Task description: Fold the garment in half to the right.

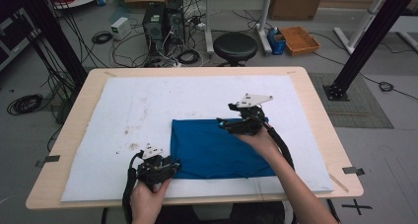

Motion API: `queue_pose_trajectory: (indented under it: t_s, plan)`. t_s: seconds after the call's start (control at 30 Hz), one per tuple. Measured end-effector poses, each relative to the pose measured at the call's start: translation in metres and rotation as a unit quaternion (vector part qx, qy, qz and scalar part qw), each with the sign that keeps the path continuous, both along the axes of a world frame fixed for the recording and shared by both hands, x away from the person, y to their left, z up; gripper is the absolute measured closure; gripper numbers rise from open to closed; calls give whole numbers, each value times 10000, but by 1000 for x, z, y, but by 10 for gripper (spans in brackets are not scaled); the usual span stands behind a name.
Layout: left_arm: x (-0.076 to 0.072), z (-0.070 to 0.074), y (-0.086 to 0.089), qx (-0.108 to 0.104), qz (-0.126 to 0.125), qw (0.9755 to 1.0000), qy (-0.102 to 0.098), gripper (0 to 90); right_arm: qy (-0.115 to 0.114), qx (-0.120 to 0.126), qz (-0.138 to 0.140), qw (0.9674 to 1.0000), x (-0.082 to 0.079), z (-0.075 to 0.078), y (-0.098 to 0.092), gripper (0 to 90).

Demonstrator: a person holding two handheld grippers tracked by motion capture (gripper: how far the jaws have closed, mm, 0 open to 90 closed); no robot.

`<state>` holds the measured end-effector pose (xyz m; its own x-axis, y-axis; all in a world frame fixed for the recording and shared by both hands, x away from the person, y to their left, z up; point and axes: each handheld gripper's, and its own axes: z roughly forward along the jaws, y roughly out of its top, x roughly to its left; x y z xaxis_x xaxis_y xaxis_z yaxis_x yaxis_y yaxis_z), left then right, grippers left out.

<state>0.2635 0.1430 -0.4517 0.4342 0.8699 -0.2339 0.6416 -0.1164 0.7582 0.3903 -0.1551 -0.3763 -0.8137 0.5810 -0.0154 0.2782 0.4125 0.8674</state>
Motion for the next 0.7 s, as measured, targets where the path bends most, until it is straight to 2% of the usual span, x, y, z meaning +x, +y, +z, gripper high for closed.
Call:
queue_pose_trajectory:
  t_s: [0.1,0.17,0.27,0.43,0.53,0.7]
  plan:
    - [1,0,1,-9,5,10000,31,675,94,-186,82,9997,7,-1,20,392]
    - [1,-1,3,-79,32,9999,53,695,286,-249,115,9992,13,-2,34,431]
    - [1,-1,2,-61,21,10000,32,720,614,-276,201,9975,24,-5,57,479]
    - [1,-1,2,-26,-26,10000,24,735,764,-401,315,9958,37,-12,94,563]
    - [2,-1,2,-38,-46,10000,29,735,863,-515,249,9946,44,-19,114,612]
    - [2,-1,3,-79,-44,10000,39,735,992,-611,151,9931,56,-33,140,641]
